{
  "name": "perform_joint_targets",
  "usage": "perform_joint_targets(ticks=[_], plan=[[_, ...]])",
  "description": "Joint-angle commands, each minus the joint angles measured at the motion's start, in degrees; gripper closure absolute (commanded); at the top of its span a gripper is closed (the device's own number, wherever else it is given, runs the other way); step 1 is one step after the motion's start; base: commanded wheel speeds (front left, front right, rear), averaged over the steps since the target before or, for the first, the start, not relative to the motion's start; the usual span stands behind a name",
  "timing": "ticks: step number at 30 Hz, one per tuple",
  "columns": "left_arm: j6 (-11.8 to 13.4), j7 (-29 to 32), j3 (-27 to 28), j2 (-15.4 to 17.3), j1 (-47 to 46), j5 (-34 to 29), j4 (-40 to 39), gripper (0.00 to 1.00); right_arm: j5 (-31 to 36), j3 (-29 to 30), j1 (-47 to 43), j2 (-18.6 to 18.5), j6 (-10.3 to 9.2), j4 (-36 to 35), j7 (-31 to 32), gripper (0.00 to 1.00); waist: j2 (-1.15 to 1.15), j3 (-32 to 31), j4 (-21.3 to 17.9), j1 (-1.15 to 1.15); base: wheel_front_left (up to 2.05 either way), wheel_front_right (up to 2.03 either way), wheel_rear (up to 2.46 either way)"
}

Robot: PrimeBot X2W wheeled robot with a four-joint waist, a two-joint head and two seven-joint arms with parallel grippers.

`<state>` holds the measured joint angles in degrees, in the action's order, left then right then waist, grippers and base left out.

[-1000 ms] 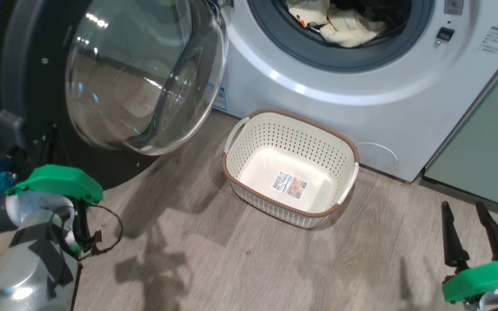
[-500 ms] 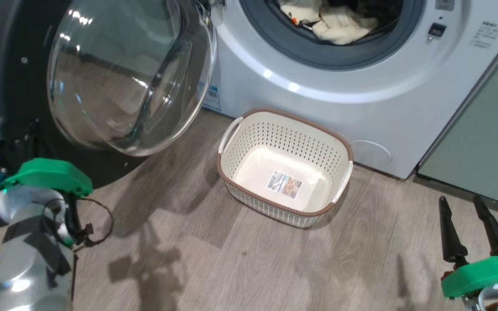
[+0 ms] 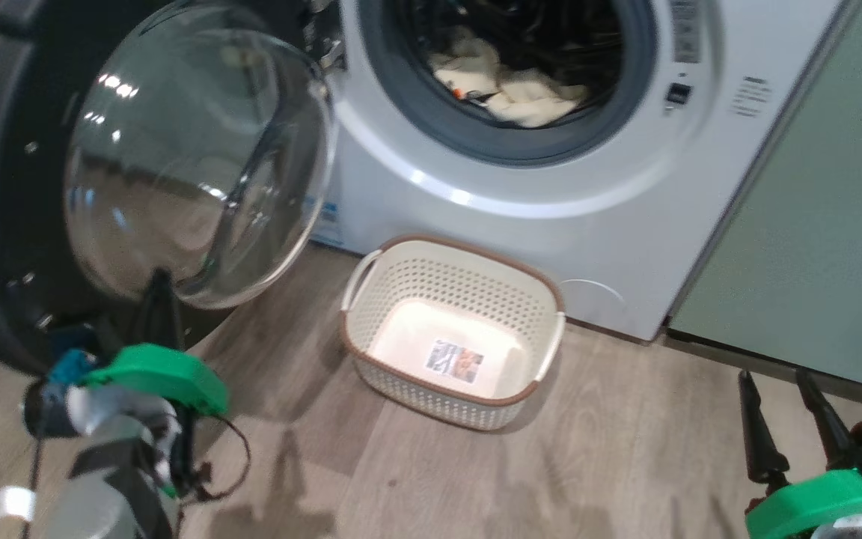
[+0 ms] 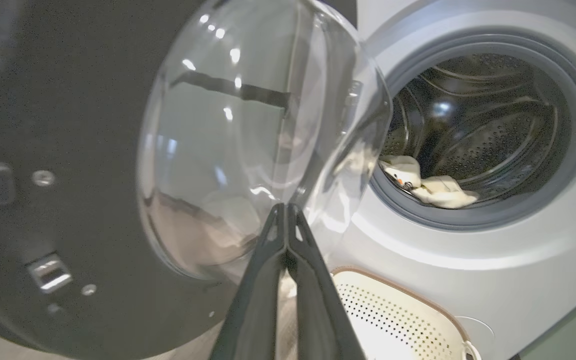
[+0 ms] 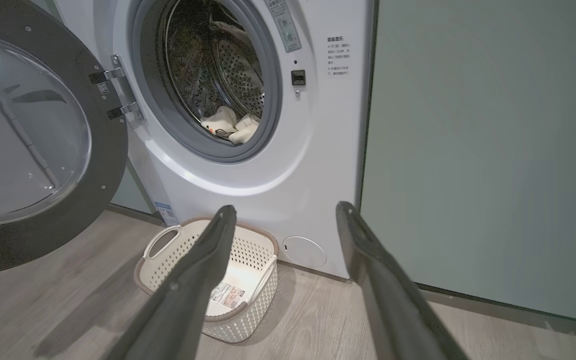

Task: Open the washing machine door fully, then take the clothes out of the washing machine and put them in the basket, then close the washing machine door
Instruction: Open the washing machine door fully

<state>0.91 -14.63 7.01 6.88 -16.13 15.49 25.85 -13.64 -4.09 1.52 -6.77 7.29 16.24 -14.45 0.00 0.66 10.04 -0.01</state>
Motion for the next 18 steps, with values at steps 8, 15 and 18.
perform_joint_targets(ticks=[8, 15, 18], plan=[[-1.67, -0.37, -0.37, -0.55, 0.32, -0.77, -3.46, 0.07, -0.50, -1.51, 0.76, -0.01, 0.20, -1.80, -0.55, 0.00, 0.00, -2.14, -6.90, 0.01, 0.00, 0.00, 0.00], [-2.67, -0.37, -0.87, -0.28, 0.42, -0.69, -1.81, 0.00, -0.14, -1.38, 0.42, -0.09, 0.20, -2.34, -0.55, 0.00, 0.00, -2.83, -12.02, 0.01, 0.00, 0.00, 0.00], [-3.24, -0.37, -1.06, -0.23, 0.53, -0.67, -1.11, 0.00, 0.03, -0.85, 0.20, -0.12, 0.20, -2.58, -0.55, 0.00, 0.00, -3.14, -13.61, 0.01, 0.00, 0.00, 0.00]])
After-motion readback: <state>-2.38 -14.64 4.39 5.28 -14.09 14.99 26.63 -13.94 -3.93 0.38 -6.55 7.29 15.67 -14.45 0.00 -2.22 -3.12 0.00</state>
